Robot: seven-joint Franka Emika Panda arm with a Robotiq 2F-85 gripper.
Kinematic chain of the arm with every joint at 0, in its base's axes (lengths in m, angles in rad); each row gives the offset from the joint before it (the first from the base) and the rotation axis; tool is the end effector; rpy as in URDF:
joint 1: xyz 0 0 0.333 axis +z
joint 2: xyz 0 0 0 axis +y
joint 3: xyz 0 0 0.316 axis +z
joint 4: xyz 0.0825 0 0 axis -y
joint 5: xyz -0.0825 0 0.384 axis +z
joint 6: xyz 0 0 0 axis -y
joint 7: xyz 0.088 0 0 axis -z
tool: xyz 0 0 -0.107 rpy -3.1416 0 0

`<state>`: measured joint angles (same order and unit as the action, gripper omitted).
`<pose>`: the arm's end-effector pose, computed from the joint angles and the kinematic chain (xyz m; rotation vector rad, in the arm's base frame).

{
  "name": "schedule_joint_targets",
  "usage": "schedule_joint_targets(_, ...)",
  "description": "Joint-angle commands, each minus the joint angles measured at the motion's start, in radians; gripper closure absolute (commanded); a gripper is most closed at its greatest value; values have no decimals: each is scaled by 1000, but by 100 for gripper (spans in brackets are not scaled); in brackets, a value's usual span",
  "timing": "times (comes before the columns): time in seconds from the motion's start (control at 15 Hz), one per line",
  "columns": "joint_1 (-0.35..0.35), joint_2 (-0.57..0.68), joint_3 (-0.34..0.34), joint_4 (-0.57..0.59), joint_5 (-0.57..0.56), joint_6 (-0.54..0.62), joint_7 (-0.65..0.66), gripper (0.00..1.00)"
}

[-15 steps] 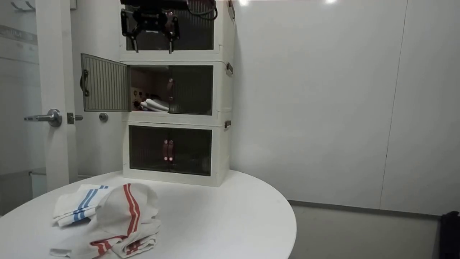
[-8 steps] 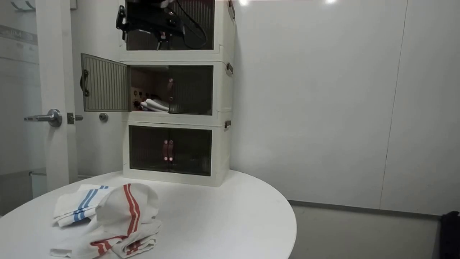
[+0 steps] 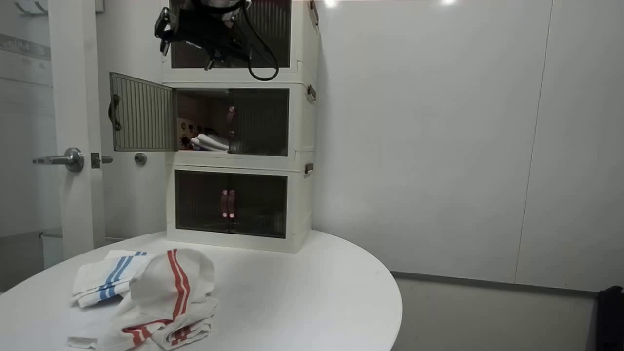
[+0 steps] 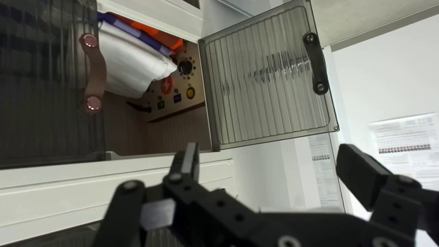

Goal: Open the right door of the cabinet in the middle

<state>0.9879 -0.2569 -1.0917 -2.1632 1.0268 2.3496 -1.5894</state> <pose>0.5386 -0.0713 0.4851 -2.1665 -0.9012 -1.1779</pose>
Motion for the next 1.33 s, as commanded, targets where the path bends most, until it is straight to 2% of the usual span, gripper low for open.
schedule_joint_targets(0.0, -164, 84, 138, -7, 145, -70, -101, 0)
schedule_joint_targets(0.13, -268, 125, 236, -19, 229, -137, -225, 0)
schedule_joint_targets(0.33, -469, 196, 426, -18, 321, -242, -336, 0)
schedule_joint_targets(0.53, -695, 268, 637, 15, 319, -291, -376, 0)
schedule_joint_targets(0.67, -812, 305, 744, 44, 298, -286, -366, 0)
schedule_joint_targets(0.93, -947, 365, 862, 112, 268, -248, -340, 0)
schedule_joint_targets(1.27, -1012, 435, 929, 205, 253, -132, -285, 0)
